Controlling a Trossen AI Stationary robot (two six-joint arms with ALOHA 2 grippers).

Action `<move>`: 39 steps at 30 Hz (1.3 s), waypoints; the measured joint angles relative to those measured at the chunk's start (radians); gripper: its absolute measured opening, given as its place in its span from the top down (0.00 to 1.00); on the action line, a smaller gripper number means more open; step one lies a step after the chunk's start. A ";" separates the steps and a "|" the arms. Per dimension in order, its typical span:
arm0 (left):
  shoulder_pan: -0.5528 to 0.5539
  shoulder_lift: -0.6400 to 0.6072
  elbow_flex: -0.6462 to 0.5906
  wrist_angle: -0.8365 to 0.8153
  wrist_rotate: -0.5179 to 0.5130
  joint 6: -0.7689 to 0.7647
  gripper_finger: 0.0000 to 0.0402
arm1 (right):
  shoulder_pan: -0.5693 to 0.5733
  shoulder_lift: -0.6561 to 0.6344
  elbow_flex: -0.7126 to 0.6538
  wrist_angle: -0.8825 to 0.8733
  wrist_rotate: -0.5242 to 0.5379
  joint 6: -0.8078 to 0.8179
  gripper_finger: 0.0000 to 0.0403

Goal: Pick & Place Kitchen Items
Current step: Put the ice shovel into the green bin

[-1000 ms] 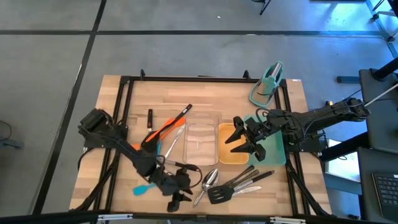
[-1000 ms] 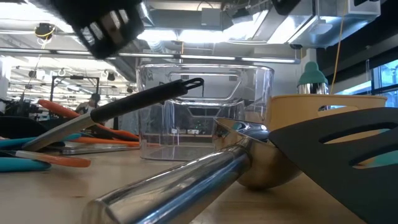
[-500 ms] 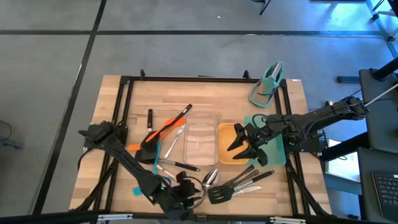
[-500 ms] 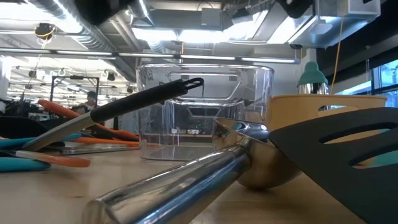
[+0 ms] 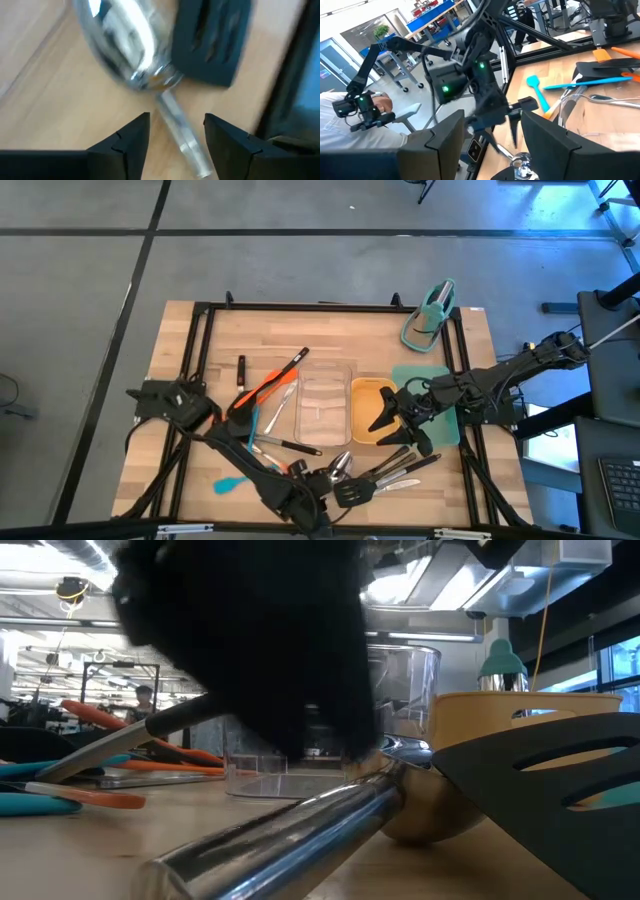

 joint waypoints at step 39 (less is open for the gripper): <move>0.032 0.091 0.005 -0.057 0.044 0.048 0.83 | 0.052 -0.001 0.000 -0.033 -0.003 0.018 0.50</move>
